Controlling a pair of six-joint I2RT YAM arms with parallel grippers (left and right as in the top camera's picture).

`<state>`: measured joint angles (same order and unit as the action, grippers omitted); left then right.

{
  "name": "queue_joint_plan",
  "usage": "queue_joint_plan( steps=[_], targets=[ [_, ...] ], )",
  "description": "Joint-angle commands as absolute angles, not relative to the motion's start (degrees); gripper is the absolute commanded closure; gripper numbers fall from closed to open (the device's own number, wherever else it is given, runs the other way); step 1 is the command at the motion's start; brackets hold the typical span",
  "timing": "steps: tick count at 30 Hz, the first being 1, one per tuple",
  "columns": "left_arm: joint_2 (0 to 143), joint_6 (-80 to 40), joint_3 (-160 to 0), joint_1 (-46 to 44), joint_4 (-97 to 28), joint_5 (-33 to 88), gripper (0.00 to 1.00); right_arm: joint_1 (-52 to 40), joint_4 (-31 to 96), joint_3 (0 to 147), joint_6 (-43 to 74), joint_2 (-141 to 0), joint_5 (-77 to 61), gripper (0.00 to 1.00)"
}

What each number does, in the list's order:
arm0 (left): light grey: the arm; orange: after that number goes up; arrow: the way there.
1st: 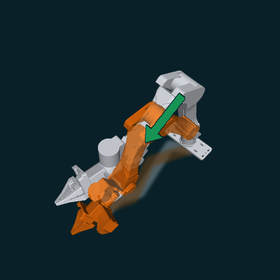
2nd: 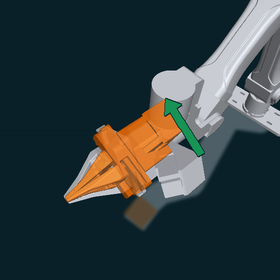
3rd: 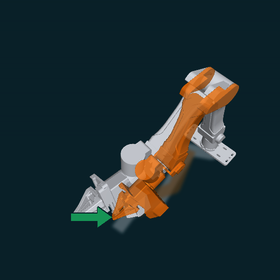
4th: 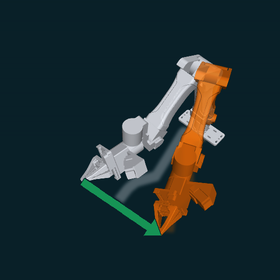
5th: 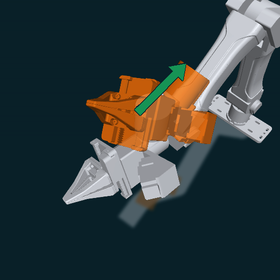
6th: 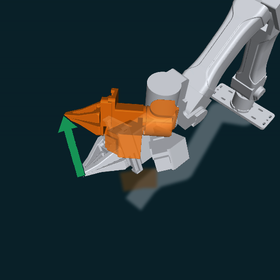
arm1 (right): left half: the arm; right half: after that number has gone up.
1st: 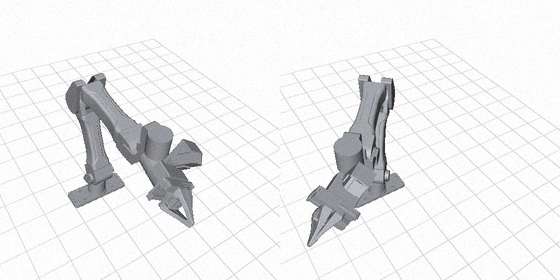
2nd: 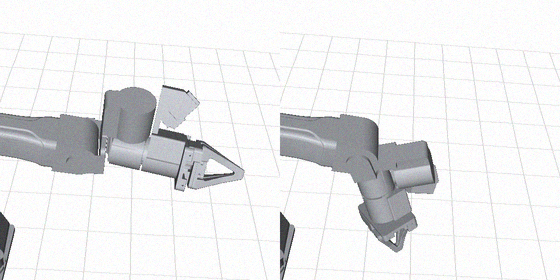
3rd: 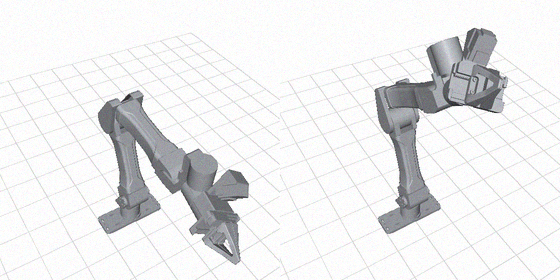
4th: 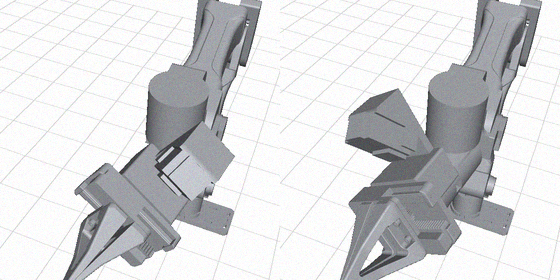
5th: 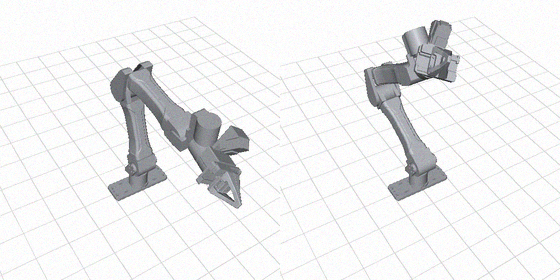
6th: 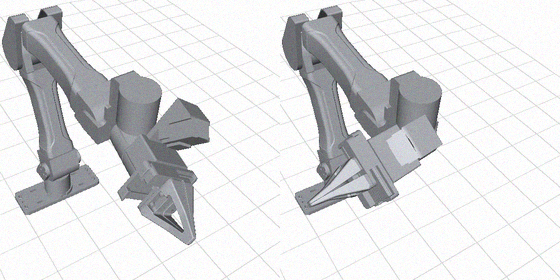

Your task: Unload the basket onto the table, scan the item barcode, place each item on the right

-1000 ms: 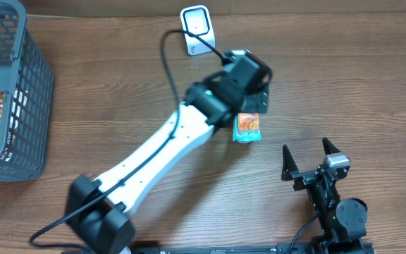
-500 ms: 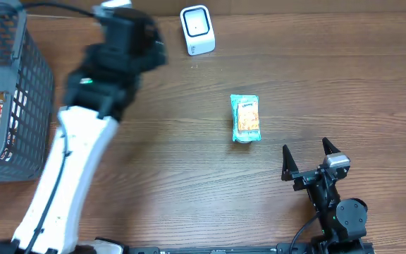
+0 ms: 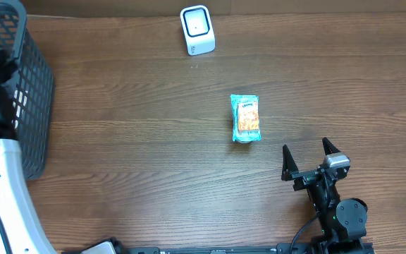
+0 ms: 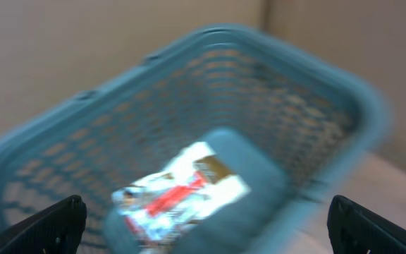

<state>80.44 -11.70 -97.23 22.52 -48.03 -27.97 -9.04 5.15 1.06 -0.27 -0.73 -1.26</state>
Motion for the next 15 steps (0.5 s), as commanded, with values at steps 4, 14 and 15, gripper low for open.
queue_joint_plan(
  steps=[4,14,15],
  targets=[
    [85.9,-1.1,-98.5,30.8,-49.5,-25.1,0.0,-9.0,4.8,0.4,-0.7,-0.2,-1.4,0.0],
    [99.3,5.5,-98.5,36.3,-51.0,-22.3,0.0,-9.0,4.8,0.4,-0.7,-0.2,-1.4,0.0],
    [100.4,6.5,-98.5,36.8,-51.0,-20.9,0.0,-9.0,4.8,0.4,-0.7,-0.2,-1.4,0.0]
  ],
)
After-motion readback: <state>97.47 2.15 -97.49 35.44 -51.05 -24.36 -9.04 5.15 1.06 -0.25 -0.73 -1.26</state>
